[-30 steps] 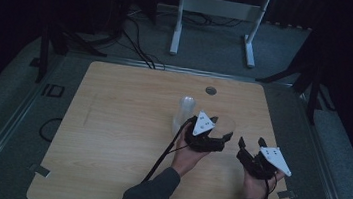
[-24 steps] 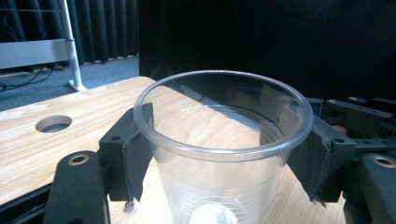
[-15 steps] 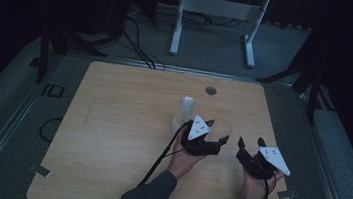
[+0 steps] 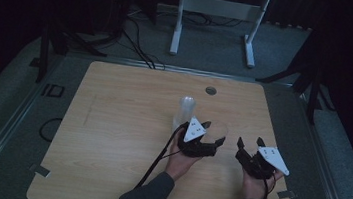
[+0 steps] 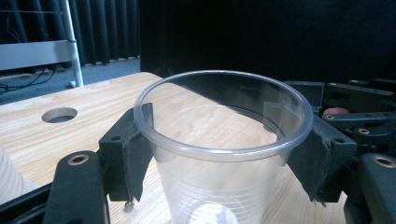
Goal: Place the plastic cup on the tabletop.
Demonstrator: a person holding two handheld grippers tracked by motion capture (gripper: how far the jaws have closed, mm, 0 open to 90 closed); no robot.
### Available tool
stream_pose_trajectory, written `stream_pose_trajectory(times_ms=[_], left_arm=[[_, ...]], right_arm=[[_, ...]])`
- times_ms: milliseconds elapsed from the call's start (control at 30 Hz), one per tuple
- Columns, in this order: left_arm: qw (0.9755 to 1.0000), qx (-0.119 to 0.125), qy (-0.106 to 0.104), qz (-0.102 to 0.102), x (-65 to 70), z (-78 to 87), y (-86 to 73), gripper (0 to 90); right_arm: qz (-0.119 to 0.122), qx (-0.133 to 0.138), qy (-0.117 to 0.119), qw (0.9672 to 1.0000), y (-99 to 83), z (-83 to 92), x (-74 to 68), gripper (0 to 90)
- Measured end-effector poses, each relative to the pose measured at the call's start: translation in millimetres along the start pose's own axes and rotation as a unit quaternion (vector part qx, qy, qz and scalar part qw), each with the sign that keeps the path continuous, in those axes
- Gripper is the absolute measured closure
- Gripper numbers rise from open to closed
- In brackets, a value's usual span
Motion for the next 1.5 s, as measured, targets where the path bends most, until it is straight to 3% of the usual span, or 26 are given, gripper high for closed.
stream_pose_trajectory(times_ms=[1500], left_arm=[[0.9997,-0.017,0.016,-0.012,-21.8,5.6,-28.5,28.3]], right_arm=[[0.003,-0.004,0.003,1.0000,-1.5,-1.2,-2.9,31.4]])
Point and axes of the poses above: each handheld gripper's, and its own axes: z roughly backward along the jaws, y roughly out of its top, x roughly to its right, the point moved 4 cm from there along -z, roughly forward along the jaws, and after that the axes turned 15 degrees about y, right-handed, at the moved point
